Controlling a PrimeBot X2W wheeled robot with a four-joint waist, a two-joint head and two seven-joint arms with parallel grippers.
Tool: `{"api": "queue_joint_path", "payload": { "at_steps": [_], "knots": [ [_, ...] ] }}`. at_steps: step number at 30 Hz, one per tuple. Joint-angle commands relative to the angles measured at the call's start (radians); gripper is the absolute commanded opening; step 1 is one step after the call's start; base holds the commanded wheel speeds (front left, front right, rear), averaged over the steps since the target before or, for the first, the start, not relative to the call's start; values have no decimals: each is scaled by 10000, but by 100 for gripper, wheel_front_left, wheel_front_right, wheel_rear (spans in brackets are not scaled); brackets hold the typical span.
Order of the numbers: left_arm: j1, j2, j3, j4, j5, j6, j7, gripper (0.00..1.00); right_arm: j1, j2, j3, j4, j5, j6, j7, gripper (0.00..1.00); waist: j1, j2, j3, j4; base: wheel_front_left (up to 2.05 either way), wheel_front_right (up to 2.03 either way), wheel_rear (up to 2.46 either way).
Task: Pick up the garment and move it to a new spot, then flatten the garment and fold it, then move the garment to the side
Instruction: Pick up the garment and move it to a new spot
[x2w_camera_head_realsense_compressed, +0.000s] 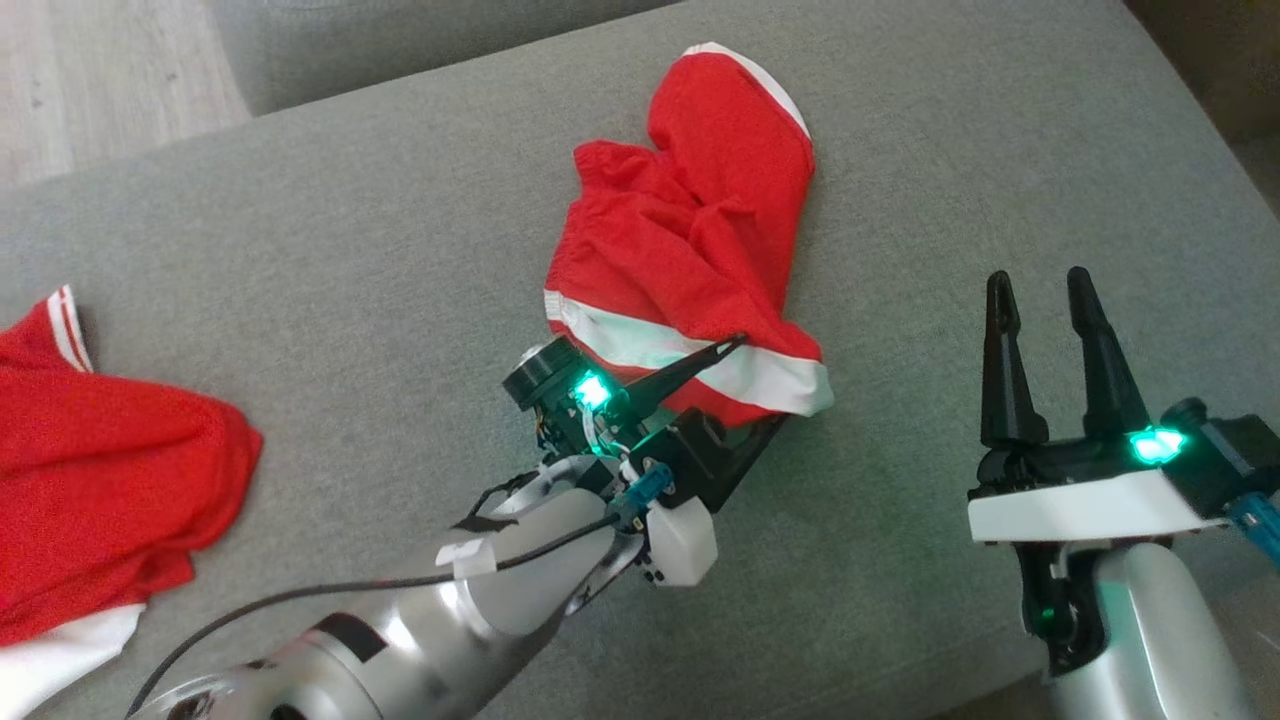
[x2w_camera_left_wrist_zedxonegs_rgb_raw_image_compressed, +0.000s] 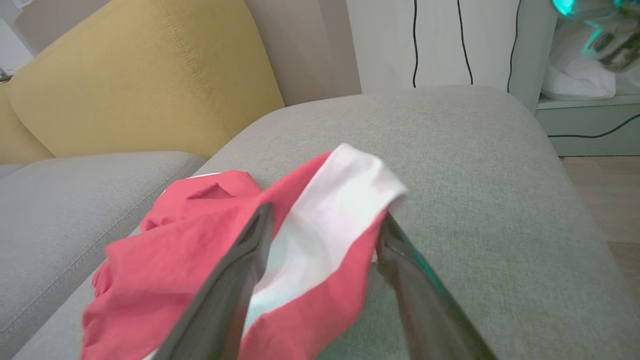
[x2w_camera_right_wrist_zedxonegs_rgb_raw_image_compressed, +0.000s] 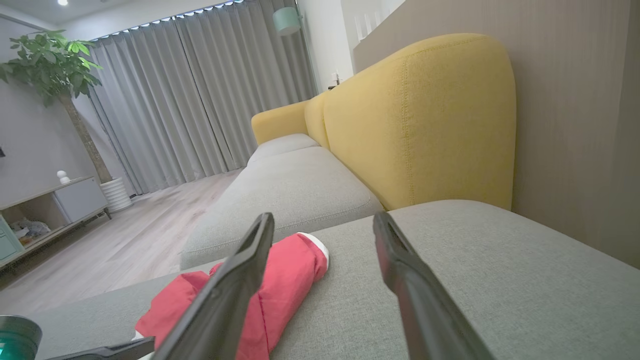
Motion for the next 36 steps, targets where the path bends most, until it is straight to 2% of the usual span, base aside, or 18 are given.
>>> {"api": "queue_joint_path", "payload": {
  "at_steps": [1,7,15,21,25,30,33,36],
  "knots": [
    [-334,-59,256,-156,-92,42,-79,100,-189,-43,204,-296,-68,-7,-109,100,0,0,-84,66,0,0,0],
    [-295,-45,493,-298,-327,132,-263,100,4,-43,162,-185,-118,-7,-109,100,0,0,-409,497,0,0,0],
    [74,399,236,-524,-146,50,-252,100,224,-43,99,-48,-342,-7,-109,100,0,0,-913,1330,0,0,0],
    [660,1186,890,-1188,-544,845,-323,100,381,-43,53,22,-432,-7,-109,100,0,0,-1155,1815,0,0,0],
    [1255,1918,2069,-2150,-1187,1569,-394,100,514,-43,-20,56,-532,-7,-109,100,0,0,-1265,2130,0,0,0],
    [2633,2692,4327,-4454,-1483,2438,-411,100,685,-43,-174,87,-700,-7,-109,100,0,0,-1260,2494,0,0,0],
    [3812,2737,5782,-5634,-1425,2615,-412,100,795,-43,-283,155,-808,-7,-109,100,0,0,-1240,2680,0,0,0],
    [5043,2375,7127,-6390,-1334,2565,-413,100,943,-43,-366,227,-894,-7,-109,100,0,0,-1220,2812,0,0,0]
  ]
}}
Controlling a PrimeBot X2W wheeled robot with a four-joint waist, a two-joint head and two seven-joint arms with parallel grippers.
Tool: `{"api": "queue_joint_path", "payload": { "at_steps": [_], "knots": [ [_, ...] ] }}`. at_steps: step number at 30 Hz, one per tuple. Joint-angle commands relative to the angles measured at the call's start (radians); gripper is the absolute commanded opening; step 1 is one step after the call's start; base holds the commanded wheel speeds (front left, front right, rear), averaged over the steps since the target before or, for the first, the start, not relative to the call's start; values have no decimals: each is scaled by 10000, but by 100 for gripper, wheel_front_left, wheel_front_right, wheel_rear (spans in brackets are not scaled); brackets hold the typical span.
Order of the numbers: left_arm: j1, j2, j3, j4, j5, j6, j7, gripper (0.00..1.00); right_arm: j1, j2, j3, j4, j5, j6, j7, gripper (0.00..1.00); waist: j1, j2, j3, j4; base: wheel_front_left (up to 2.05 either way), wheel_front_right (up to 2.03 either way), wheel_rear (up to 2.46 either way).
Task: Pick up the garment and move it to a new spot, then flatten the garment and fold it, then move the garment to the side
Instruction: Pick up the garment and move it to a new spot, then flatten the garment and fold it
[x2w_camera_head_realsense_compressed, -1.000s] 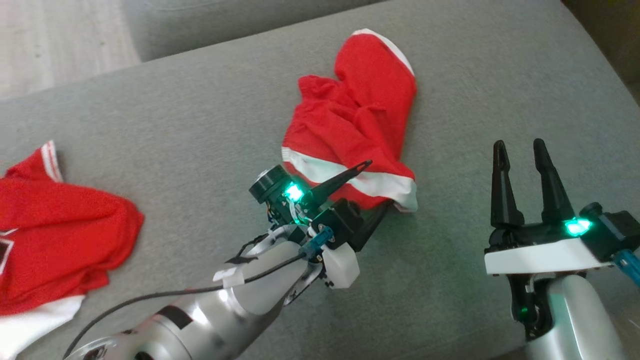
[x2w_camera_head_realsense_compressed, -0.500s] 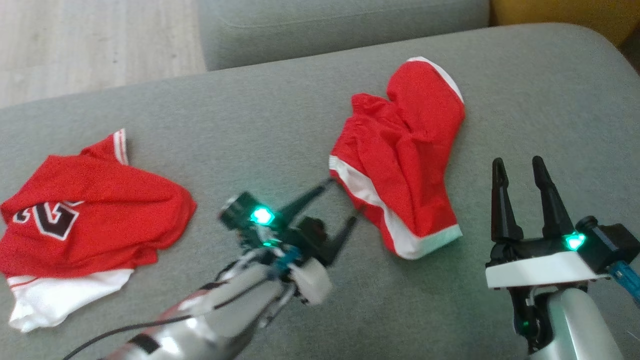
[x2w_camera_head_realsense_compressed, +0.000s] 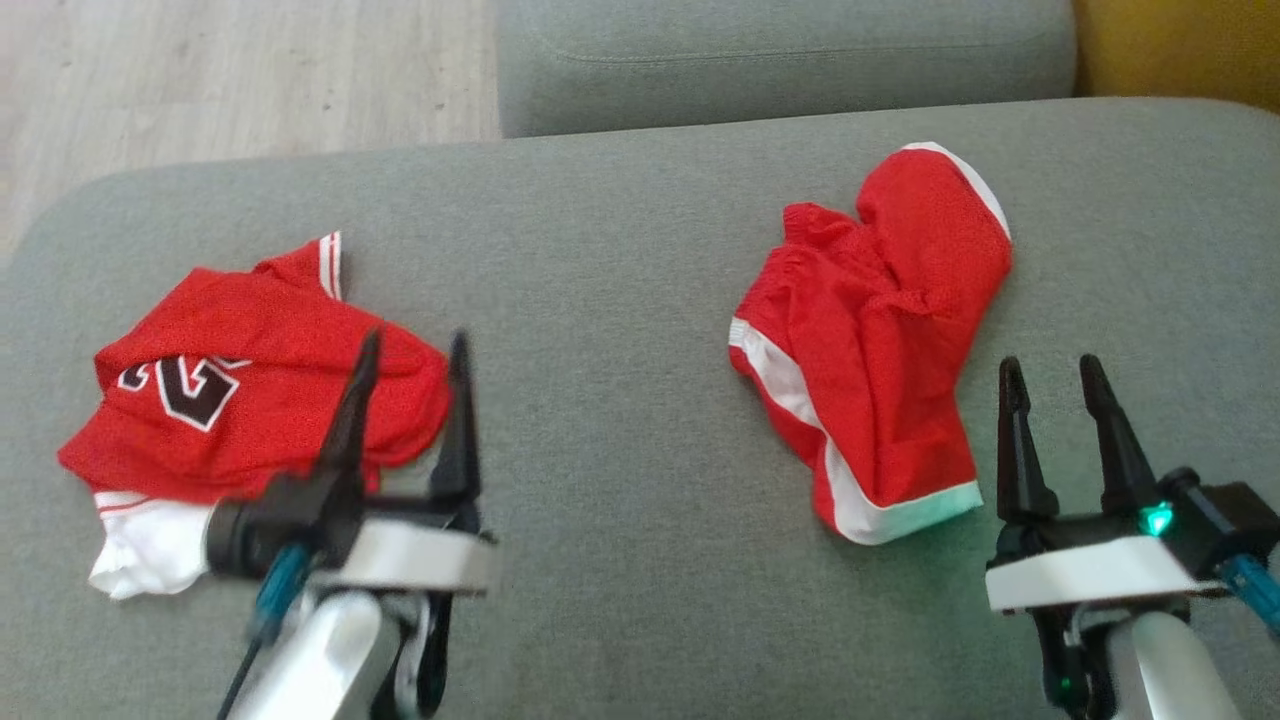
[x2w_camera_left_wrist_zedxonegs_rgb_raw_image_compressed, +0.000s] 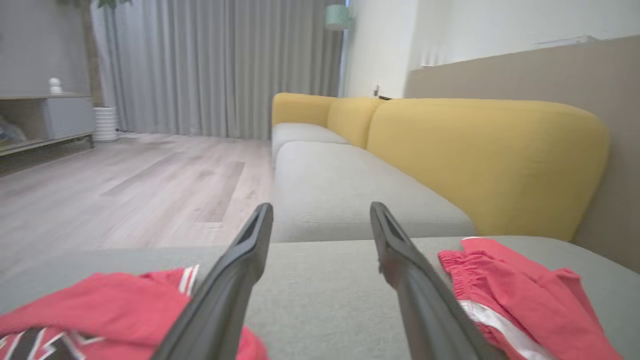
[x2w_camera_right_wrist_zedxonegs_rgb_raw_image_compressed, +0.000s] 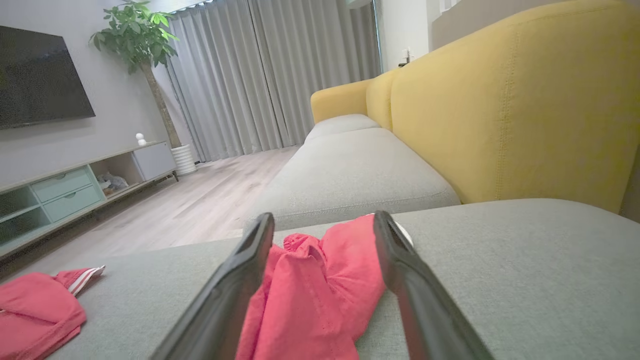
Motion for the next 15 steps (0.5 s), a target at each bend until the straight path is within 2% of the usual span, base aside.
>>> {"api": "queue_joint_path", "payload": {
  "at_steps": [1,5,6,10,15],
  "knots": [
    [55,-41,764,-416,191,-81,-87,100,0,-49,185,-223,-118,-7,-109,100,1,0,29,59,0,0,0],
    [913,-623,1665,-500,701,-639,-88,100,95,-49,120,-54,-272,-7,-109,100,1,0,138,141,0,0,0],
    [913,-623,1665,-500,701,-639,-88,100,95,-49,120,-54,-272,-7,-109,100,1,0,138,141,0,0,0],
    [1073,-1122,2207,-336,1252,-1245,-88,100,72,-49,-57,121,-391,-7,-109,100,1,0,206,163,0,0,0],
    [977,-1559,2574,9,1813,-1854,-89,100,39,-49,-378,1352,-647,-7,-47,100,1,0,275,124,0,0,0]
  ]
}}
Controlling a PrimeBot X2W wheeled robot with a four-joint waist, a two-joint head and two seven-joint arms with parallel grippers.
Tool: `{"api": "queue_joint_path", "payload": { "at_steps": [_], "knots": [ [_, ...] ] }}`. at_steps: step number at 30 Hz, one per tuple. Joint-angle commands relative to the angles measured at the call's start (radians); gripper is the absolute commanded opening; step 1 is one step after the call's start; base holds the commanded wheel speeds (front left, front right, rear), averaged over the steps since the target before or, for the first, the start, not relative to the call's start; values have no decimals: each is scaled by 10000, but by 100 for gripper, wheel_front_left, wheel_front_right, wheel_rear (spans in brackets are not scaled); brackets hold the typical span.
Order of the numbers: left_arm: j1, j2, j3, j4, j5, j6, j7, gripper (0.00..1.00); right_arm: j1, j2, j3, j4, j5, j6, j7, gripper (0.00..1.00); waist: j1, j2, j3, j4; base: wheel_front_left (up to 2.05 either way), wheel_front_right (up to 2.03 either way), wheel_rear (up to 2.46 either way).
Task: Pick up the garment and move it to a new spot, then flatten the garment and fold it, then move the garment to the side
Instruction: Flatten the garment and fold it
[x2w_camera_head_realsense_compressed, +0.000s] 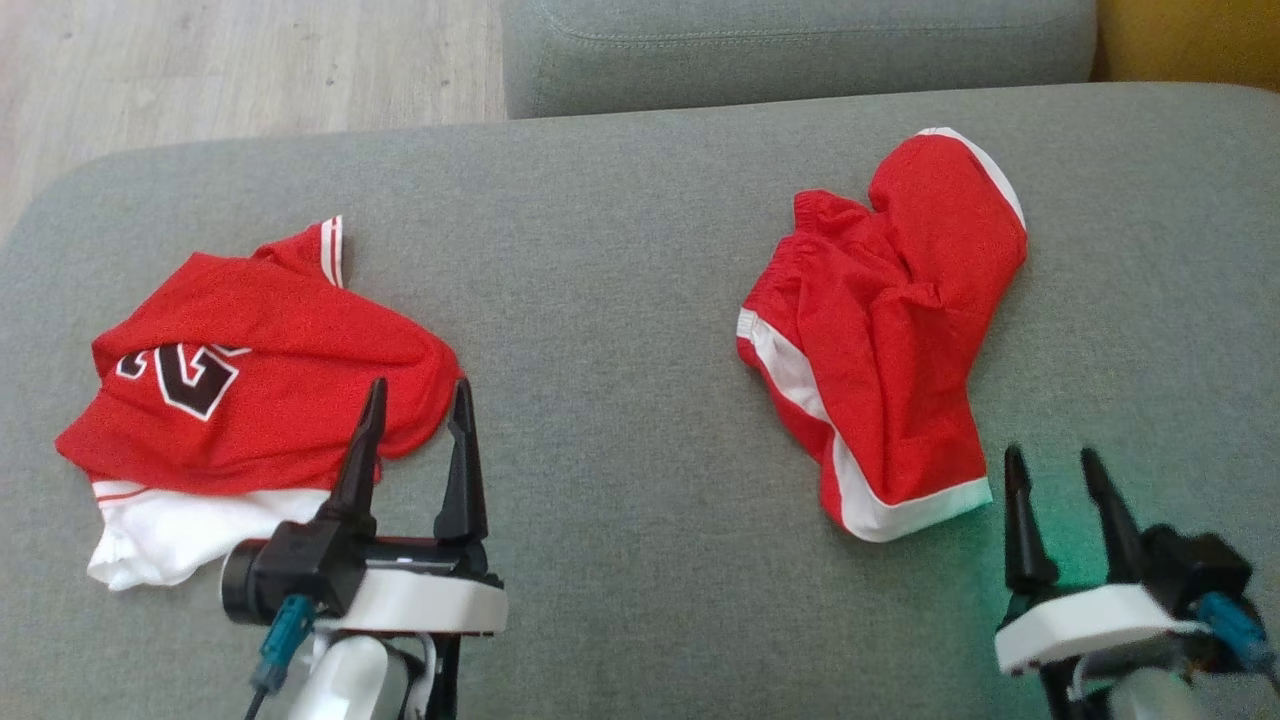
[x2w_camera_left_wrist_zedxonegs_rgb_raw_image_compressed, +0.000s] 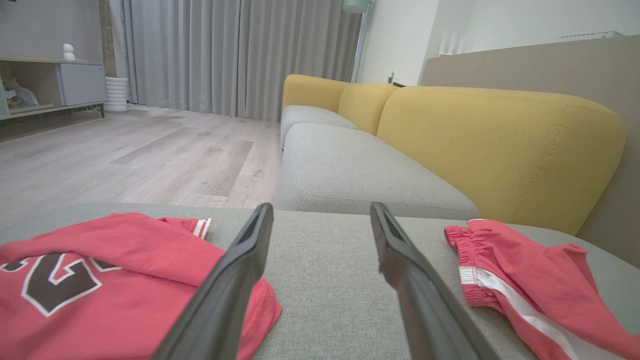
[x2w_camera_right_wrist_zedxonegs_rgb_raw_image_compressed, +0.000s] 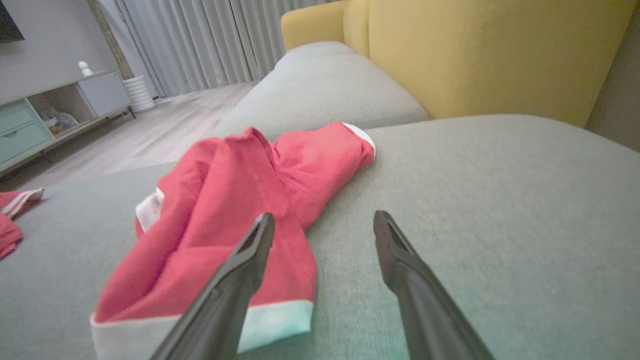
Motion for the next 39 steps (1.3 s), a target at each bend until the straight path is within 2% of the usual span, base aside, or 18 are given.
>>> {"api": "queue_joint_path", "payload": {
  "at_steps": [1,10,19,20,22,27,34,35,36,39],
  "knots": [
    [-497,-76,489,-215,156,-122,-81,100,-308,-54,210,54,-72,-7,30,100,0,-1,20,-19,0,0,0],
    [-486,-529,939,152,698,-761,-81,100,-1113,-54,607,1961,100,-7,505,100,0,-1,203,23,0,0,0],
    [-544,-700,1270,321,1044,-1059,-81,100,-1829,-54,958,3474,-34,-7,741,100,0,-1,391,270,0,0,0],
    [-540,-711,1301,337,1070,-1081,-81,100,-1892,-54,991,3594,-40,-7,750,79,0,-1,389,276,0,0,0],
    [-524,-730,1364,368,1121,-1111,-81,100,-2012,-54,971,3719,-135,-7,611,0,0,-1,377,256,0,0,0],
    [-431,-762,1511,399,1214,-1175,-82,100,-2135,-54,45,3689,-760,-7,269,0,0,-1,206,22,0,0,0],
    [-354,-790,1582,369,1271,-1250,-82,100,-1963,-54,-2724,2718,-2326,-7,512,0,0,-1,16,-462,0,0,0],
    [-354,-790,1582,369,1271,-1250,-82,100,-1963,-54,-2724,2718,-2326,-7,512,0,0,-1,16,-462,0,0,0],
    [-362,-795,1552,376,1284,-1269,-82,100,-1963,-54,-3420,2362,-2636,-7,695,0,0,-1,22,-564,0,0,0],
    [-403,-800,1494,402,1290,-1297,-82,100,-2012,-54,-4285,2021,-3036,-7,1019,0,0,-1,58,-641,0,0,0]
  ]
}}
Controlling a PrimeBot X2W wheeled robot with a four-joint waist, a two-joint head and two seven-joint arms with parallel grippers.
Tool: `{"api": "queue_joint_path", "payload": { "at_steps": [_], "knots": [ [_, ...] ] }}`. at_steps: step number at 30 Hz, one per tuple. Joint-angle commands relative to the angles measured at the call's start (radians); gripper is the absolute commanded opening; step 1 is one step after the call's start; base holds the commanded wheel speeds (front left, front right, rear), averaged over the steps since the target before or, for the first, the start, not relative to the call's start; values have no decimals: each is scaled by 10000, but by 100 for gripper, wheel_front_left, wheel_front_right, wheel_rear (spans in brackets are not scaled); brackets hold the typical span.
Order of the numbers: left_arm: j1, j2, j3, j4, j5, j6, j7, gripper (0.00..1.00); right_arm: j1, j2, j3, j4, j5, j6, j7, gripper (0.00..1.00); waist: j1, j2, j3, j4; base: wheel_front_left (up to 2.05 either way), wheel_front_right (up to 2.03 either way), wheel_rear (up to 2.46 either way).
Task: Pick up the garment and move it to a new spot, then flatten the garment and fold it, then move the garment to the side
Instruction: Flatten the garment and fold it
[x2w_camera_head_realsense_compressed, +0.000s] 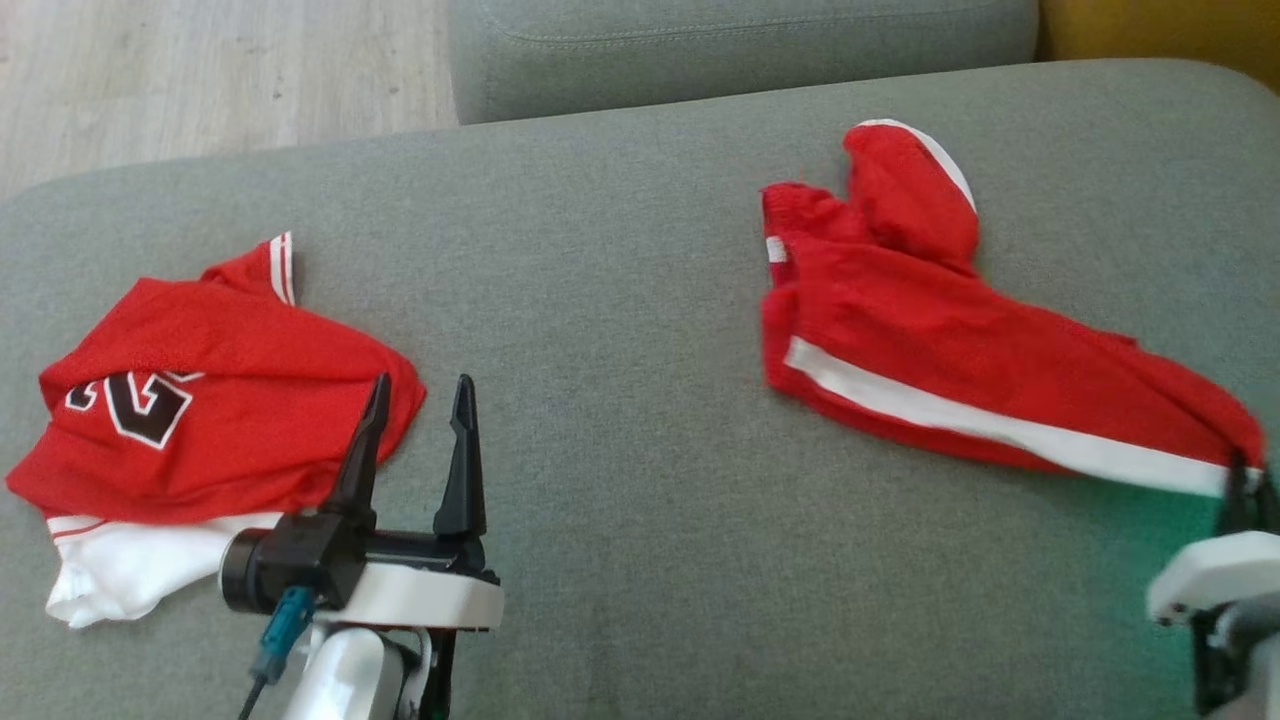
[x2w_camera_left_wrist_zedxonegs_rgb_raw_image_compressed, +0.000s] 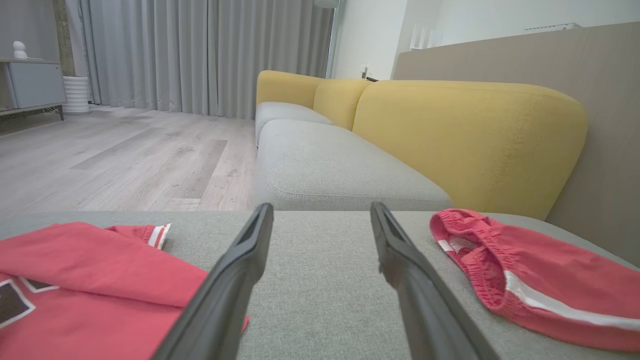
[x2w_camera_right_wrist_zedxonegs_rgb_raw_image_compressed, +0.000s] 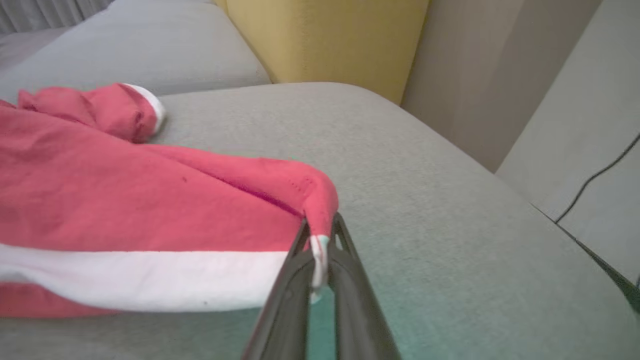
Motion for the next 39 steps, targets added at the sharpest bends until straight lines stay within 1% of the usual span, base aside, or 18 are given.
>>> {"api": "queue_joint_path", "payload": {
  "at_steps": [1,2,4,6,8,11,15,17,20,22,25,29,39],
  "knots": [
    [-328,-3,295,-259,82,-36,-80,100,-217,-75,-52,-404,-214,-7,57,41,0,0,32,-22,0,0,0],
    [-340,-4,273,-246,79,-38,-80,100,-269,-75,-211,-414,-207,-7,126,100,0,0,46,-25,0,0,0],
    [-360,-5,222,-231,52,-28,-80,100,-371,-75,-351,-504,-232,-7,54,100,0,0,93,-24,0,0,0],
    [-378,-6,187,-197,29,-20,-80,100,-512,-75,-303,-666,-80,-7,-273,100,0,0,146,-3,0,0,0],
    [-405,-6,162,-174,23,-25,-80,100,-602,-75,116,-902,128,-7,-634,100,0,0,184,35,0,0,0],
    [-444,-7,135,-152,17,-31,-80,100,-597,-75,1432,-1348,803,-7,-962,100,0,0,224,111,0,0,0],
    [-505,-7,58,-148,-20,-18,-80,100,-322,-75,3635,-2030,1645,-7,-1089,100,0,0,263,244,0,0,0],
    [-529,-8,-8,-138,-49,-6,-80,100,-189,-75,4731,-2124,1817,-7,-1080,100,0,0,268,326,0,0,0],
    [-565,-8,-118,-134,-103,17,-80,100,-198,-75,5750,-2018,2084,-7,-891,100,0,0,274,461,0,0,0],
    [-582,-8,-206,-121,-130,25,-80,100,-276,-75,6179,-1785,2045,-7,-654,100,0,0,277,575,0,0,0],
    [-600,-8,-325,-83,-153,24,-80,100,-420,-75,6542,-1365,2130,-7,-335,100,0,0,263,752,0,0,0],
    [-582,-8,-441,-61,-171,58,-80,100,-652,-75,6671,-801,2148,-7,-29,100,0,0,252,957,0,0,0],
    [-493,-8,-630,-48,-206,120,-80,100,-1279,-75,6425,288,2294,-7,22,100,0,0,277,1250,0,0,0]
  ]
}}
